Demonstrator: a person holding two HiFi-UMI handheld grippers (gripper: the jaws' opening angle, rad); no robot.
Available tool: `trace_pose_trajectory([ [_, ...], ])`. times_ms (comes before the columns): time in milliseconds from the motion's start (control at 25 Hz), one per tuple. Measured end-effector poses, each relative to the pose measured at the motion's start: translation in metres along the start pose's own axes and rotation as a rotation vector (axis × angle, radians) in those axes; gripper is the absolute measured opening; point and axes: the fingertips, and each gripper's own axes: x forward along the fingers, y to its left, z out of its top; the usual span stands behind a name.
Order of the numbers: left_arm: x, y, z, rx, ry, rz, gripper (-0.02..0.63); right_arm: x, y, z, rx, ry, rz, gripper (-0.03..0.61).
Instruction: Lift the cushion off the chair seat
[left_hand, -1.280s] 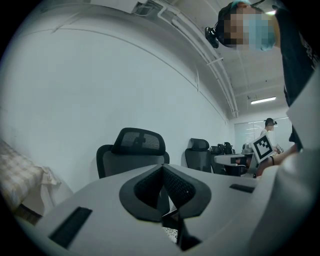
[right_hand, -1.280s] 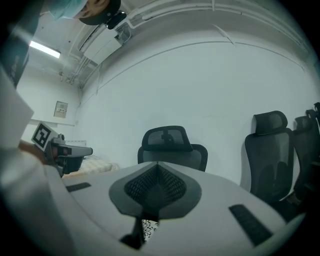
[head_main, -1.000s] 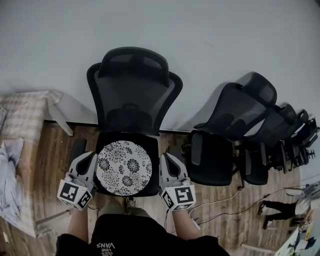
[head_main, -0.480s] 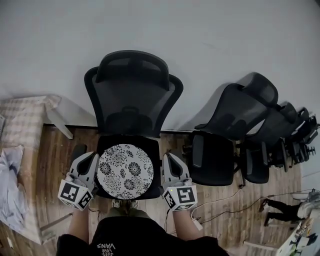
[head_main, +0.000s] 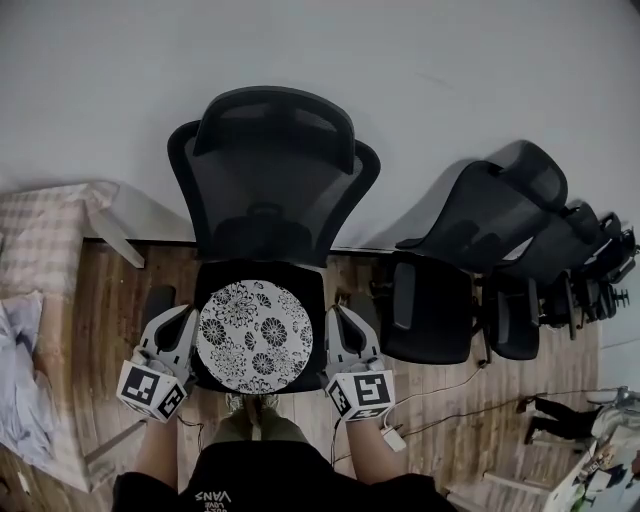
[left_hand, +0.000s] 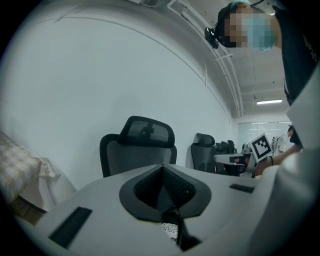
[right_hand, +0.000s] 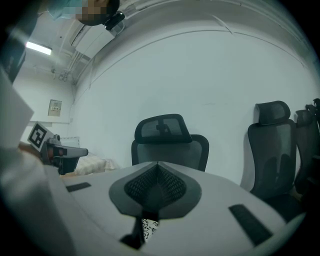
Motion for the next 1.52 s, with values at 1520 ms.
trace_pose_trajectory([
  [1520, 0.031, 0.054, -0.150, -0.122, 0.171, 0.035, 0.009, 0.054, -0.015, -0.158, 0.051, 0.211, -0.028, 0.017],
])
